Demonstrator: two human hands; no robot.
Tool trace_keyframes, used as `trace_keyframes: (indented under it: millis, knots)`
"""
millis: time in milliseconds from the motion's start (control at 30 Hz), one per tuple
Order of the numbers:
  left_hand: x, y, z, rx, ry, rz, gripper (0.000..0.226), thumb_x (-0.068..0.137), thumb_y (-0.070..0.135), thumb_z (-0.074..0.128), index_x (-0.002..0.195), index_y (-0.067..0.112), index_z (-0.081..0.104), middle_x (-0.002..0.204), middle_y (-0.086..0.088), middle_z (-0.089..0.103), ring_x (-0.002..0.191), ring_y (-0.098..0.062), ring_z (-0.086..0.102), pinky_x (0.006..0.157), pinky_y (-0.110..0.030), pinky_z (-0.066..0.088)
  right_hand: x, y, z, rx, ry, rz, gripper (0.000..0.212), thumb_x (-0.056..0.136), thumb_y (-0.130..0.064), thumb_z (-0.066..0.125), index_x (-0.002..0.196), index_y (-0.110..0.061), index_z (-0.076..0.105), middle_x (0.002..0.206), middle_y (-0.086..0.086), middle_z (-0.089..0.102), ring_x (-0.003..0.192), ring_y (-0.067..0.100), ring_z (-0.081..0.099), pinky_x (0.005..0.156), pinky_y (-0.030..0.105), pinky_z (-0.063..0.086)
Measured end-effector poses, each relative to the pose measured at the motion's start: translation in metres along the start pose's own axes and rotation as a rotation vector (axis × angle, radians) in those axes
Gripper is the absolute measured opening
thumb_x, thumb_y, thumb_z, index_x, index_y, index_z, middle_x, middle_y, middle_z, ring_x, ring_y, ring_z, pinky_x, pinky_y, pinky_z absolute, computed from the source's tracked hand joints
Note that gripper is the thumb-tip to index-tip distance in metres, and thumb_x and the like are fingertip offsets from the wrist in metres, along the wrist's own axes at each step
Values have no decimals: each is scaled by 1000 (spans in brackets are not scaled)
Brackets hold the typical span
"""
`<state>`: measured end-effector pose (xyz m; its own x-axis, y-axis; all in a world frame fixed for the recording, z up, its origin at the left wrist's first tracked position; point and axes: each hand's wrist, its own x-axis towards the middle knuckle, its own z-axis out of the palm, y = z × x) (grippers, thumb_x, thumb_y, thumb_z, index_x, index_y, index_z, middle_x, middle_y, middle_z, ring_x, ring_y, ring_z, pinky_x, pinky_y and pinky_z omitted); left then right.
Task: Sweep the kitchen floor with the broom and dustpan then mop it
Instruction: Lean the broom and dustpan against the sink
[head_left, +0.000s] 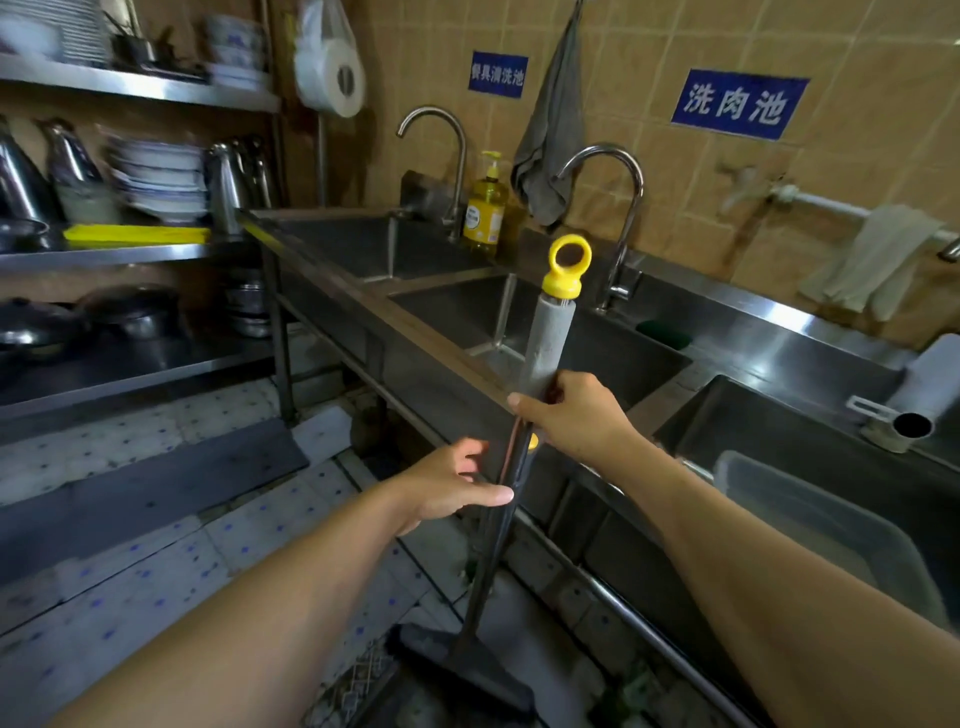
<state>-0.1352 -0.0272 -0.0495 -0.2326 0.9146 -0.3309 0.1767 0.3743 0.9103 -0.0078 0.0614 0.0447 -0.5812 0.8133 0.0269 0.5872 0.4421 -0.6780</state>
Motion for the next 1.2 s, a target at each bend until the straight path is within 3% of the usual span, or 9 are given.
trace_keyframes:
  millis: [167, 333, 500, 600, 767, 933, 1067, 1200]
  knots:
    - [-46, 24, 4, 18, 64, -132, 71, 82, 38, 69, 143, 29, 32, 145, 1, 40, 129, -16, 43, 105, -32, 33, -30, -10, -24, -60, -59, 51, 59, 85, -38, 67, 135, -13, 47, 126, 1, 58, 118, 20, 53, 88, 27, 41]
    - [-92, 51, 20, -1, 55, -168, 68, 87, 31, 66, 145, 25, 31, 144, -2, 41, 127, -18, 43, 98, -29, 32, -71, -8, -49, 3, -77, 132, 61, 84, -37, 69, 136, -18, 44, 135, -1, 51, 125, 19, 48, 96, 27, 39]
    - [-139, 79, 40, 34, 10, -164, 62, 87, 32, 65, 141, 25, 36, 139, 0, 48, 121, -15, 45, 99, -30, 32, -122, -5, -77, 19, -46, 217, 69, 84, -39, 68, 142, -19, 39, 138, 2, 50, 125, 19, 48, 94, 26, 39]
    - [-167, 93, 59, 36, -30, -139, 59, 89, 29, 63, 140, 21, 36, 139, -2, 48, 114, -12, 47, 92, -27, 34, -160, -1, -90, 20, -23, 287, 73, 83, -40, 69, 144, -17, 37, 140, 3, 48, 127, 21, 46, 100, 29, 38]
    - [-206, 98, 100, 71, -110, -107, 56, 89, 26, 62, 140, 18, 37, 137, -3, 50, 114, -13, 49, 87, -24, 35, -230, 11, -114, 46, 52, 387, 71, 84, -37, 69, 145, -19, 37, 141, 1, 48, 128, 20, 46, 99, 25, 36]
    - [-232, 94, 145, 100, -174, -92, 52, 89, 24, 63, 136, 17, 42, 117, 2, 56, 103, -10, 54, 63, -12, 37, -292, 35, -133, 76, 133, 515, 71, 83, -37, 71, 143, -20, 38, 139, 3, 49, 126, 20, 48, 100, 28, 39]
    - [-237, 91, 183, 105, -231, -117, 49, 90, 26, 62, 135, 19, 43, 112, 1, 57, 102, -15, 58, 62, -17, 36, -326, 65, -152, 90, 182, 625, 72, 83, -37, 71, 144, -18, 38, 138, 6, 48, 126, 22, 48, 101, 29, 40]
    - [-227, 89, 228, 125, -280, -132, 50, 89, 29, 62, 135, 21, 43, 122, -3, 57, 95, -12, 60, 61, -19, 37, -349, 102, -172, 107, 244, 708, 71, 83, -37, 70, 143, -16, 38, 137, 9, 49, 125, 25, 48, 101, 32, 41]
